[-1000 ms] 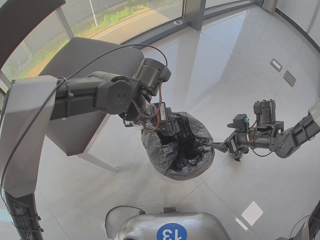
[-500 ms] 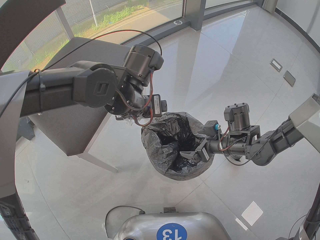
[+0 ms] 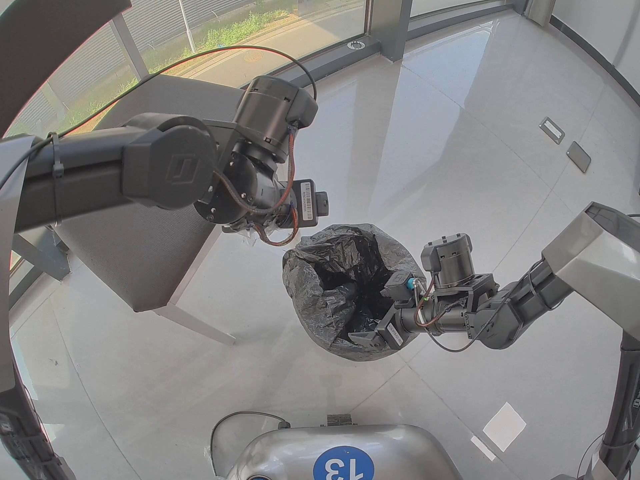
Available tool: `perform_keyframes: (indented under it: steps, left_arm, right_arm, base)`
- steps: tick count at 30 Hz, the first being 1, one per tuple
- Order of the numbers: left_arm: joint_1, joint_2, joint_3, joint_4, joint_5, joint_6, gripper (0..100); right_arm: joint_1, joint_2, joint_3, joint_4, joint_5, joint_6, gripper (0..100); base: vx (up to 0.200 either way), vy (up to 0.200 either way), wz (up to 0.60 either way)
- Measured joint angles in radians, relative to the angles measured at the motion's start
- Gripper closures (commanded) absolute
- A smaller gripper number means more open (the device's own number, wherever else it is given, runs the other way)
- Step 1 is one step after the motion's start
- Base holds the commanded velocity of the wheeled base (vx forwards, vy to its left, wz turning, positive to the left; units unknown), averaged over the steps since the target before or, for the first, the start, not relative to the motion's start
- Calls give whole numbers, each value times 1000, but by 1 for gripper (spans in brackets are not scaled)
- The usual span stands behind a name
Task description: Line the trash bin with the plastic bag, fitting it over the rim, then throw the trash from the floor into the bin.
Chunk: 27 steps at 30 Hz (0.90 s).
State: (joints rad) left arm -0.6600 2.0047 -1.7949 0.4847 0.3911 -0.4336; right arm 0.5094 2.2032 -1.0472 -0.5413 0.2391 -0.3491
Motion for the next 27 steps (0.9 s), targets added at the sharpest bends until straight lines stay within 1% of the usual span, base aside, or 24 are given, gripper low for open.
perform_keyframes:
  steps: [5,13,17,27]
  left_arm:
    - [0,-7,2,1,0,0,0]
    - [1,-14,10,2,0,-5,0]
    - [0,-16,12,2,1,-6,0]
    - [0,-34,51,2,1,-10,0]
  right_arm:
    - [-13,30,-35,0,-5,-7,0]
    - [-82,39,-95,6,-7,-10,0]
    - [-115,32,-104,6,-7,-15,0]
    - [-168,-23,-119,6,-6,-16,0]
  base:
    - [0,0,0]
    - [0,0,0]
    - [0,0,0]
    - [0,0,0]
